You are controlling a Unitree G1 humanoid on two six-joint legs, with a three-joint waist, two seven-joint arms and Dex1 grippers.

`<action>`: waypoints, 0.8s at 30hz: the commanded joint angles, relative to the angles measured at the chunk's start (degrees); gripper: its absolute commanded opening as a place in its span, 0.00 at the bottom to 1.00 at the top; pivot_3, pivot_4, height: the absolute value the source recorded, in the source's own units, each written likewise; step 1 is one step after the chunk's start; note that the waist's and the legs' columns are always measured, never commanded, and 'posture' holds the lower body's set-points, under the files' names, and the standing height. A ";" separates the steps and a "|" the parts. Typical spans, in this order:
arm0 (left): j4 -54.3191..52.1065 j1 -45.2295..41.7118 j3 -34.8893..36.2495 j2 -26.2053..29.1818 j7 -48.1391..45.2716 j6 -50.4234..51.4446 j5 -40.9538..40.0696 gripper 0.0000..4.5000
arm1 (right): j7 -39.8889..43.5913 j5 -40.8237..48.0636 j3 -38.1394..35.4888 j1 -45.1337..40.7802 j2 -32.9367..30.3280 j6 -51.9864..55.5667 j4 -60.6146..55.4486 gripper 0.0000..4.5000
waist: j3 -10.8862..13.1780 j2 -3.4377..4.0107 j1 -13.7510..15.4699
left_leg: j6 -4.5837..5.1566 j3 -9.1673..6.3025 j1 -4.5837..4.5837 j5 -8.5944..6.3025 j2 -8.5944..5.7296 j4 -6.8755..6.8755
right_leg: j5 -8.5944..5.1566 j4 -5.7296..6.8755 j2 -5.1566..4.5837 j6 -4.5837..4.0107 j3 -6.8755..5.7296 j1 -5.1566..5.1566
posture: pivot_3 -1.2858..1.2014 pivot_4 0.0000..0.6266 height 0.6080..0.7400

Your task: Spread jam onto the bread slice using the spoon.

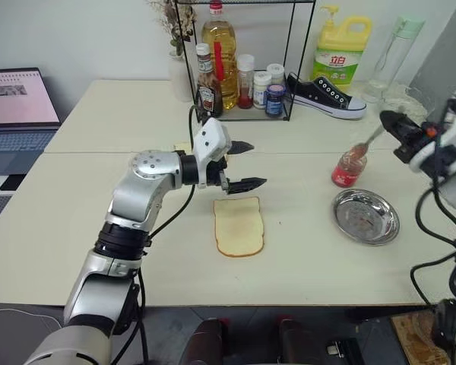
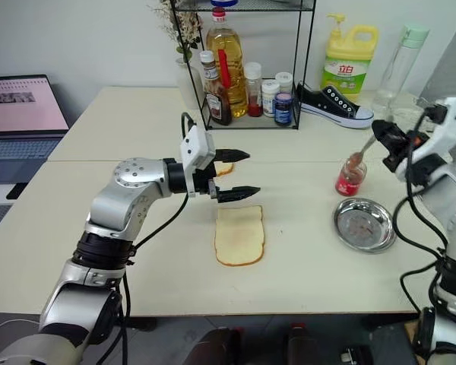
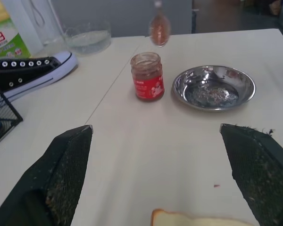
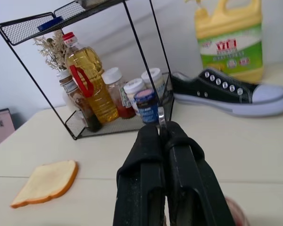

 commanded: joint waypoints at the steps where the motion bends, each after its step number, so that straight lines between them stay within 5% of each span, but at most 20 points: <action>1: 0.73 -3.06 -0.41 -1.19 0.21 -2.42 0.80 1.00 | 3.30 -8.21 2.80 -2.73 -0.29 -7.08 6.36 0.00 | 0.00 0.00 -0.05 | 0.00 0.01 0.00 0.00 0.01 -0.01 | 0.00 0.00 0.00 0.00 0.01 -0.01 | 0.52 0.24 1.00; 24: -1.32 -3.36 -0.44 -2.18 0.76 -2.10 1.25 1.00 | 11.28 -28.92 11.20 -6.32 4.60 -21.61 18.51 0.00 | 0.00 0.01 -0.67 | -0.03 0.06 -0.33 0.02 0.04 0.00 | 0.01 0.12 0.01 -0.01 0.07 -0.46 | 0.52 0.24 1.00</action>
